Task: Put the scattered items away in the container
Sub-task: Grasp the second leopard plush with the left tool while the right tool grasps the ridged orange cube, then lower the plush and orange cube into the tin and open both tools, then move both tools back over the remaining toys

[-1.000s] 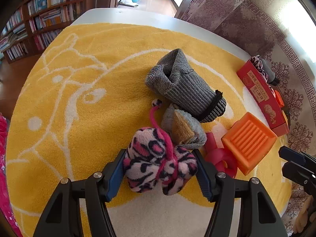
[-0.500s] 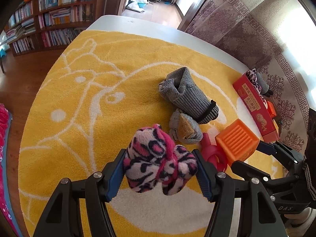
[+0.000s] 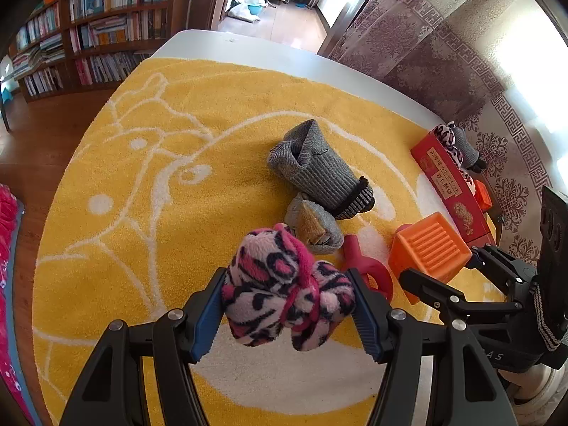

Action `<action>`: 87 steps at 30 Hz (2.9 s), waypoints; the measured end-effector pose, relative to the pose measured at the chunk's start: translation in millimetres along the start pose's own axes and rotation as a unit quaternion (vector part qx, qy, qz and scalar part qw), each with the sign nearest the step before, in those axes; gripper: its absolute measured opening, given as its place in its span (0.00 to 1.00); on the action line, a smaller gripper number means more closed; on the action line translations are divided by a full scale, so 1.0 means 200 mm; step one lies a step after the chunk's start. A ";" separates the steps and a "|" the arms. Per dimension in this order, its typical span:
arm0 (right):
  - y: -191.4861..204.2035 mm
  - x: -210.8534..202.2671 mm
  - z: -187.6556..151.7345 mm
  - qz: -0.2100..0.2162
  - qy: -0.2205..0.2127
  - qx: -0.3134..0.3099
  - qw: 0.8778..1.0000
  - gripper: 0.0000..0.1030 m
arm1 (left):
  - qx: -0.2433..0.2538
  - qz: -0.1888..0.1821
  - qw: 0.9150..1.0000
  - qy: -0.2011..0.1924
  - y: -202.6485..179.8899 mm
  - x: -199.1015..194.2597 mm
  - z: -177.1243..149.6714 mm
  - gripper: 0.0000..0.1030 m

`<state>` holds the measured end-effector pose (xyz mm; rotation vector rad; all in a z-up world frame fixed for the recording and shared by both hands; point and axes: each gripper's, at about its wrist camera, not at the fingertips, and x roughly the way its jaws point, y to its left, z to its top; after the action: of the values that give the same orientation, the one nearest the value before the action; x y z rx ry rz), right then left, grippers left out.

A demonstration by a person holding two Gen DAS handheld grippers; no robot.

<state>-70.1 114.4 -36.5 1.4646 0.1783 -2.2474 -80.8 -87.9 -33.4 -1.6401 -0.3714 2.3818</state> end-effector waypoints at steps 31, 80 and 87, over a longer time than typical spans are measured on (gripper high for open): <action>-1.31 -0.81 -0.19 -0.125 -0.157 0.224 0.954 0.70 | 0.156 -0.062 0.985 -0.027 -1.45 0.28 0.51 0.65; -0.84 -0.55 -0.06 -0.052 -0.112 0.199 0.972 0.73 | -0.037 0.008 0.998 -0.057 -0.20 -0.07 0.30 0.99; -0.58 -0.40 -0.13 -0.024 -0.070 0.179 0.981 0.73 | -0.046 0.009 0.998 -0.044 -0.03 -0.09 0.20 0.99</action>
<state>-72.3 250.1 9.5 1.4753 -0.2513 -2.5076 -112.4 -92.0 -1.1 -1.5873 -0.4919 2.4912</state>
